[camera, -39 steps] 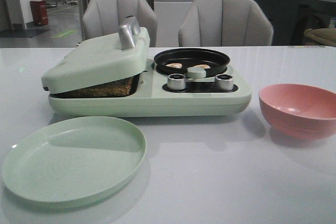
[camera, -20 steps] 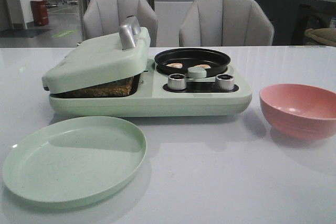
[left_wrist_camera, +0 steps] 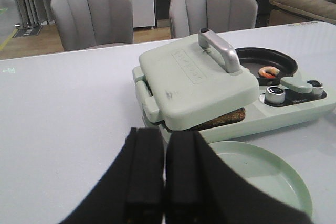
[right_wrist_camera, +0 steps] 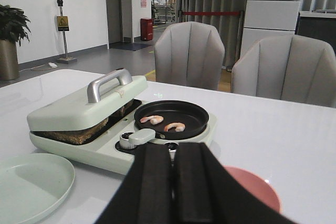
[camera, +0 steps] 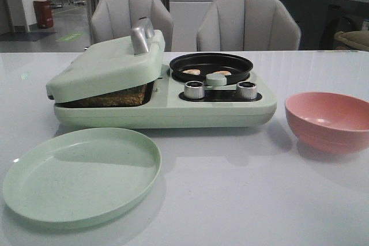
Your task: Make breakfast with bread and shrimp
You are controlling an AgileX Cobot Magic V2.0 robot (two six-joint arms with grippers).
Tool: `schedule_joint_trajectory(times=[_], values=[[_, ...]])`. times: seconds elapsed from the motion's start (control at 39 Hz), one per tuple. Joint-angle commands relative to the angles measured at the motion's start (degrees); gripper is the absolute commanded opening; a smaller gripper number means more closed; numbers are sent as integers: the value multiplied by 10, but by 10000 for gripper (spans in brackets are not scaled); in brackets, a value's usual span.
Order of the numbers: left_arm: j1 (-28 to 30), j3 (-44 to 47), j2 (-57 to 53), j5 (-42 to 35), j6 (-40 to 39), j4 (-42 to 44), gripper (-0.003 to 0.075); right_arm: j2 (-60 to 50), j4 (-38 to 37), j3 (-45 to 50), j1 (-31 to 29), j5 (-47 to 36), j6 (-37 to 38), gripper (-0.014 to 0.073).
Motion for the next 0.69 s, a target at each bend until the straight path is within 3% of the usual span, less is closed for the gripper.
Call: schedule_joint_trajectory(times=[0.0, 0.33, 0.49, 0.67], values=[[-4, -14, 6, -47, -7, -10, 114, 12, 5, -14, 0, -40, -3, 152], [-4, -14, 6, -47, -7, -10, 114, 12, 5, -14, 0, -40, -3, 152], [-4, -8, 6, -50, -7, 40, 114, 12, 5, -14, 0, -40, -3, 152], [19, 41, 6, -151, -56, 87, 114, 12, 5, -14, 0, -40, -3, 152]])
